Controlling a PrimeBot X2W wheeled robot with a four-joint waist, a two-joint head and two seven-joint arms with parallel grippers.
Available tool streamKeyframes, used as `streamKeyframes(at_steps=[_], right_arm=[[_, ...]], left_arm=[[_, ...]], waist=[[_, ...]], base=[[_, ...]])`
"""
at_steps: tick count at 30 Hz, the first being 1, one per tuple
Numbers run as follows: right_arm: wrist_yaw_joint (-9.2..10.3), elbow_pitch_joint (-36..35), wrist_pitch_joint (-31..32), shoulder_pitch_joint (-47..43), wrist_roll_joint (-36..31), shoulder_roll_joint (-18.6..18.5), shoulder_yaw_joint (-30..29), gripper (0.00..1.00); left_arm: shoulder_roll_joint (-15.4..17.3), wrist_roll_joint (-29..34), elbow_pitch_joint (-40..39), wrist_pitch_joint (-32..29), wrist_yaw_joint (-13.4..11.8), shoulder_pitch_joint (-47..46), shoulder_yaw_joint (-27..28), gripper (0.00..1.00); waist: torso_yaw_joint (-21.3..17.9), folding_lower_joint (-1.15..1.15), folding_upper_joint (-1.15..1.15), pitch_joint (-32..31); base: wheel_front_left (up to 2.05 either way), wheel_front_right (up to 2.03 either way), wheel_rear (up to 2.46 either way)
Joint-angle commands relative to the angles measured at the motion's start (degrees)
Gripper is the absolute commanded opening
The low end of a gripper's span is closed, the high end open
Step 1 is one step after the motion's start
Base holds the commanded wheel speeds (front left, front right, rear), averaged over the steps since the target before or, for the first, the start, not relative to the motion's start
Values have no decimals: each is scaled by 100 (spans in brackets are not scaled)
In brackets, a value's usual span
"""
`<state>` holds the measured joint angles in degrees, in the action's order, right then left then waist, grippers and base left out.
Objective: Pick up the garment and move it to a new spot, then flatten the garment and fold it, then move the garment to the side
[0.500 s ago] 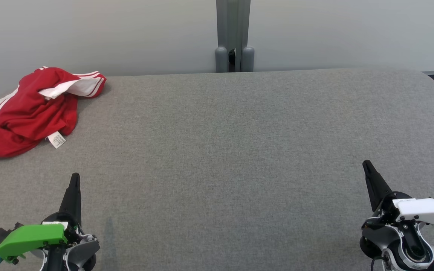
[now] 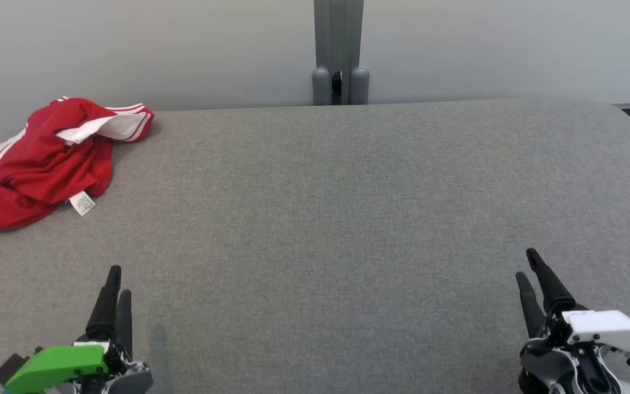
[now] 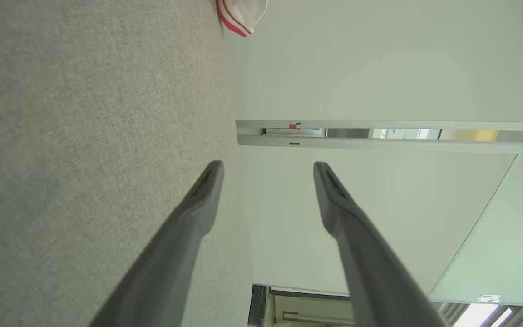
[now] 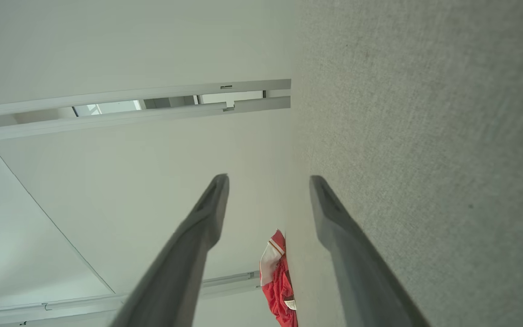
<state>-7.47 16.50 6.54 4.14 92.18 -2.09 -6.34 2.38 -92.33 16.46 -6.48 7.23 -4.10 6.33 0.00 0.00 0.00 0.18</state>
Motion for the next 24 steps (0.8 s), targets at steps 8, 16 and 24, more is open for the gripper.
streamKeyframes(at_steps=[8,16,24], right_arm=[[0,-70,-237,-97,-140,-11,106,100],[-1,-156,-450,-165,-597,-20,115,100],[-1,-531,-646,-208,-1970,-28,194,100]], left_arm=[[8,95,-93,236,-1,76,-205,100],[14,475,-236,448,-87,121,-305,100],[20,1429,-551,642,-223,128,-470,100]], waist=[[1,0,0,-20],[0,0,0,-38],[-2,0,0,-49]], base=[[0,0,0],[0,0,0],[0,0,0]])
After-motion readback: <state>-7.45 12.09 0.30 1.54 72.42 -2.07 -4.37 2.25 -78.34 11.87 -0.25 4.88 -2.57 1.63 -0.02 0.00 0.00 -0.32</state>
